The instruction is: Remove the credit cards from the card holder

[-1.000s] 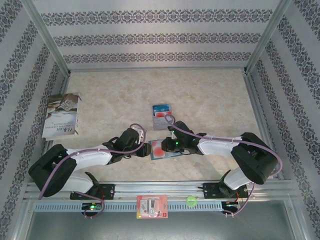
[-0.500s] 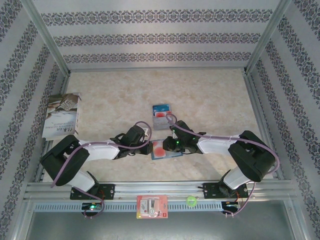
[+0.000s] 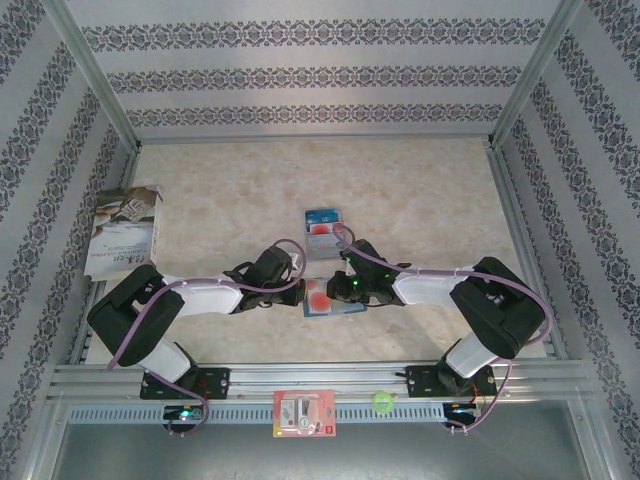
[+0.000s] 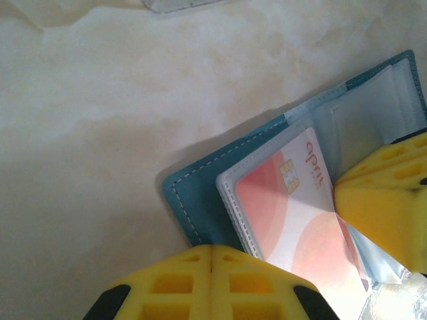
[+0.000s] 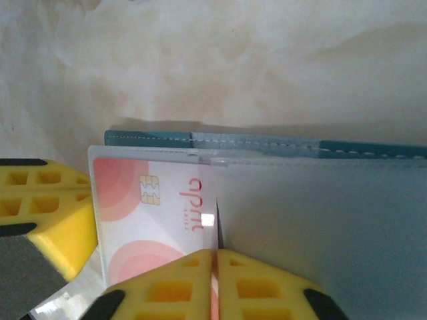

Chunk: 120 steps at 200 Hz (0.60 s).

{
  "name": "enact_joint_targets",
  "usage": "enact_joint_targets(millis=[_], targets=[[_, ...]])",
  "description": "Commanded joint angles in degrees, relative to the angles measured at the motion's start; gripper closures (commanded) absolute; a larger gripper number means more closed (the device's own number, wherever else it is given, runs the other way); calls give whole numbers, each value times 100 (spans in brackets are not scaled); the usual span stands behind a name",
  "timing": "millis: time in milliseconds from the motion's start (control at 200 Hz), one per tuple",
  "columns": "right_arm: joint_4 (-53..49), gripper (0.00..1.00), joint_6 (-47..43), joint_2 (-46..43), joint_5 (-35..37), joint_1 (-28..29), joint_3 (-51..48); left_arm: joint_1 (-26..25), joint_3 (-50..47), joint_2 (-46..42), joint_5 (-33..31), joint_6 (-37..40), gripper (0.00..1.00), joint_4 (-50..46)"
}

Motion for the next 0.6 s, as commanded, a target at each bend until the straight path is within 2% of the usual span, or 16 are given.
enact_joint_targets(millis=[0, 125, 305, 390, 560, 595], targets=[[324, 97, 60, -8, 43, -7, -103, 39, 30, 218, 15, 94, 96, -243], [292, 100, 71, -211, 218, -8, -225, 170, -73, 42, -11, 58, 95, -286], [244, 100, 152, -494, 507, 0, -402, 375, -267, -556, -261, 66, 86, -552], [221, 100, 128, -563, 546, 24, -400, 377, -285, -802, -179, 110, 81, -516], [174, 100, 8, -698, 612, 68, -362, 113, 5, -689, 125, 133, 76, -229], [235, 94, -46, -709, 522, 63, -347, 31, 82, -635, 130, 165, 76, -213]])
